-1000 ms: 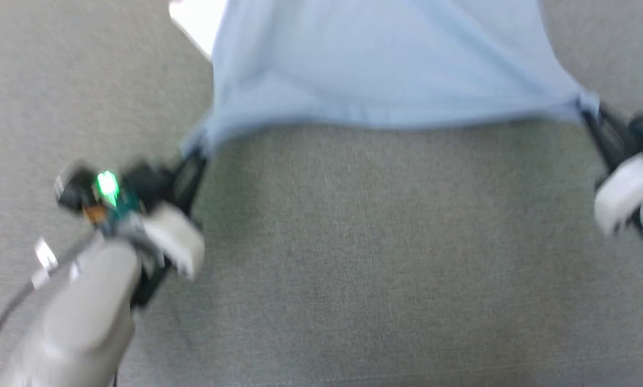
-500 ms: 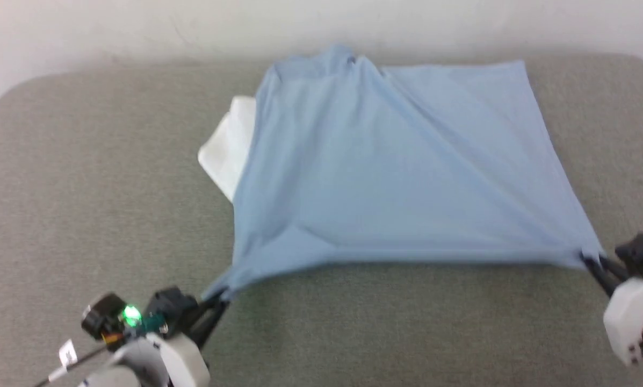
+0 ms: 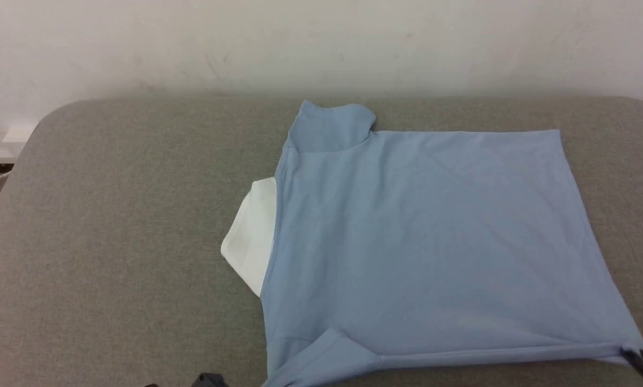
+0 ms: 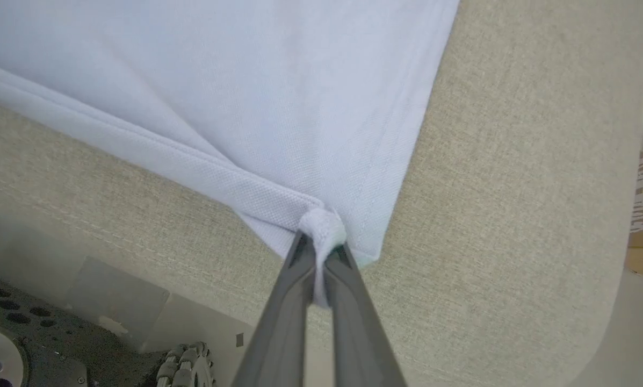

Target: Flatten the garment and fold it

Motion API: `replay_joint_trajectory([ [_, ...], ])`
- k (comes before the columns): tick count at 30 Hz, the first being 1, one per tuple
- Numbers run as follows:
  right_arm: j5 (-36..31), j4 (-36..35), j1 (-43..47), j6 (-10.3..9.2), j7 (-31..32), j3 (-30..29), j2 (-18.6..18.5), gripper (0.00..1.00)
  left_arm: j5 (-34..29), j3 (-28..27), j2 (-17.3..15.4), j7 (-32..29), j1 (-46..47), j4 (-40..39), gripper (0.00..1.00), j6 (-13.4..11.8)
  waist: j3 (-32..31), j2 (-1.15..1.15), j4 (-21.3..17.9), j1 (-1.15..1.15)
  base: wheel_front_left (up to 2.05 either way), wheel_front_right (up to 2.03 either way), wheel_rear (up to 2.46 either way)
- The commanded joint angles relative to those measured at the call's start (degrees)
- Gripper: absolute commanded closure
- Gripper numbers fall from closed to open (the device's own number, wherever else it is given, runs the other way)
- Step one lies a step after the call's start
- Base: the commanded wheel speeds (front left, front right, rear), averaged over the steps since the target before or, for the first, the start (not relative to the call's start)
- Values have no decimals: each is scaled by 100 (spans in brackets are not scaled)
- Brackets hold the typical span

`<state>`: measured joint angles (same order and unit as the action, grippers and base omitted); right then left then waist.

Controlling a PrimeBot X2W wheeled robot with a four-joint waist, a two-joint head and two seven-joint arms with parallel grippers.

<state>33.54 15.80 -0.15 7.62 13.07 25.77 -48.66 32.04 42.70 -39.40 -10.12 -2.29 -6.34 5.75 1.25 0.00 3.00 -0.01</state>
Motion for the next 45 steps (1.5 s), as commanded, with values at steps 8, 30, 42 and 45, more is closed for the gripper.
replay_joint_trajectory([
  [8,62,-554,224,-13,-383,-945,274,100,-336,-334,332,835,348,-334,100,-407,168,0,-79,1,0,0,0],
  [30,-431,-266,-1660,-13,-262,-1335,682,100,-797,-1008,871,1333,2705,780,100,-512,1950,0,-353,1,0,0,0],
  [42,-677,962,-2610,-13,-704,-537,857,100,-835,-678,1339,1223,3374,2393,100,-259,2073,0,-280,1,0,0,0],
  [45,-661,1268,-2737,-13,-863,-394,940,17,-798,-662,1478,1362,3397,2758,35,-271,1947,0,-285,1,0,0,0],
])
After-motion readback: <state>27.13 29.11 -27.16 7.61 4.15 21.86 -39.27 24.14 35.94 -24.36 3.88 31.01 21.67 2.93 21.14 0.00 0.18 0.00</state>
